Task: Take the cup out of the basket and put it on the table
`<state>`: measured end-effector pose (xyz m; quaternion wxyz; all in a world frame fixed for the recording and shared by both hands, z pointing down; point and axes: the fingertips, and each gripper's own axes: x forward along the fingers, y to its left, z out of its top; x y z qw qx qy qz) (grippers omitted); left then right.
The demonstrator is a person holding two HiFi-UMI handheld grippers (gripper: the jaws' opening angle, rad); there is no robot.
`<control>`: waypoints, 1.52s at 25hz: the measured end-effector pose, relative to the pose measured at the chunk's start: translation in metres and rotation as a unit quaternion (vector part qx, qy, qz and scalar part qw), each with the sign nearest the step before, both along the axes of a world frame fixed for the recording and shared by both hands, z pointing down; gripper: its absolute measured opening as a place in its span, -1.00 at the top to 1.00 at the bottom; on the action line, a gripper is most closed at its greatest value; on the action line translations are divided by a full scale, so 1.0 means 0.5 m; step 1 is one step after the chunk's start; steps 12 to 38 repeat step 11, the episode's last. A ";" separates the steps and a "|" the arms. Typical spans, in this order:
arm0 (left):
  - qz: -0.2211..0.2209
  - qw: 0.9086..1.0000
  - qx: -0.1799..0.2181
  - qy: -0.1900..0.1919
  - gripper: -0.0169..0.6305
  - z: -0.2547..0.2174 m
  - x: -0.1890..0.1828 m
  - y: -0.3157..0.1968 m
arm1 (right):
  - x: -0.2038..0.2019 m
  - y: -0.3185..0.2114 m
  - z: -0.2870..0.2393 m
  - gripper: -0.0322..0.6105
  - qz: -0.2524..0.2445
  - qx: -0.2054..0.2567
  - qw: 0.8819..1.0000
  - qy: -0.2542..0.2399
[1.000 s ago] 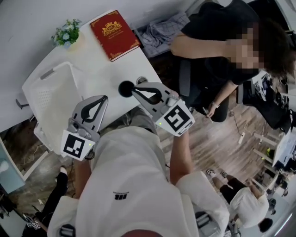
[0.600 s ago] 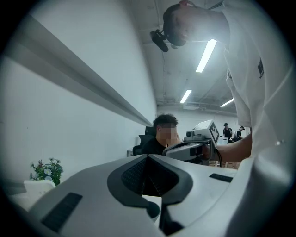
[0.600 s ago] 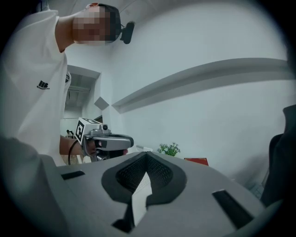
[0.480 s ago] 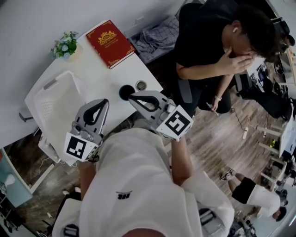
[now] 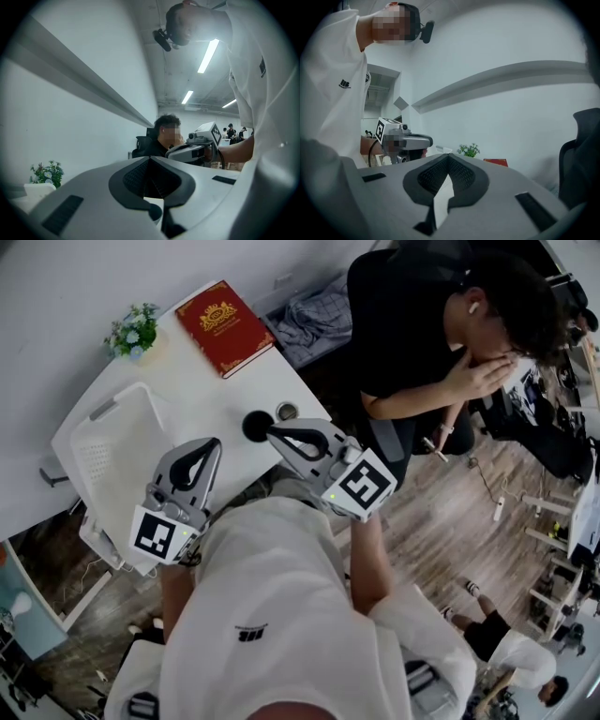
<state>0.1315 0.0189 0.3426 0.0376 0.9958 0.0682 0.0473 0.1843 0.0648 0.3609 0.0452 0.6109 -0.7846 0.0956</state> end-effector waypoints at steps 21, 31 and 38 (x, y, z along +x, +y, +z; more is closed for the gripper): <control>-0.002 1.000 -0.005 -0.007 0.91 0.011 0.004 -0.006 | 0.004 -0.005 0.016 0.86 -0.005 -0.010 1.000 0.009; -0.002 1.000 -0.005 -0.007 0.91 0.011 0.004 -0.006 | 0.004 -0.005 0.016 0.86 -0.005 -0.010 1.000 0.009; -0.002 1.000 -0.005 -0.007 0.91 0.011 0.004 -0.006 | 0.004 -0.005 0.016 0.86 -0.005 -0.010 1.000 0.009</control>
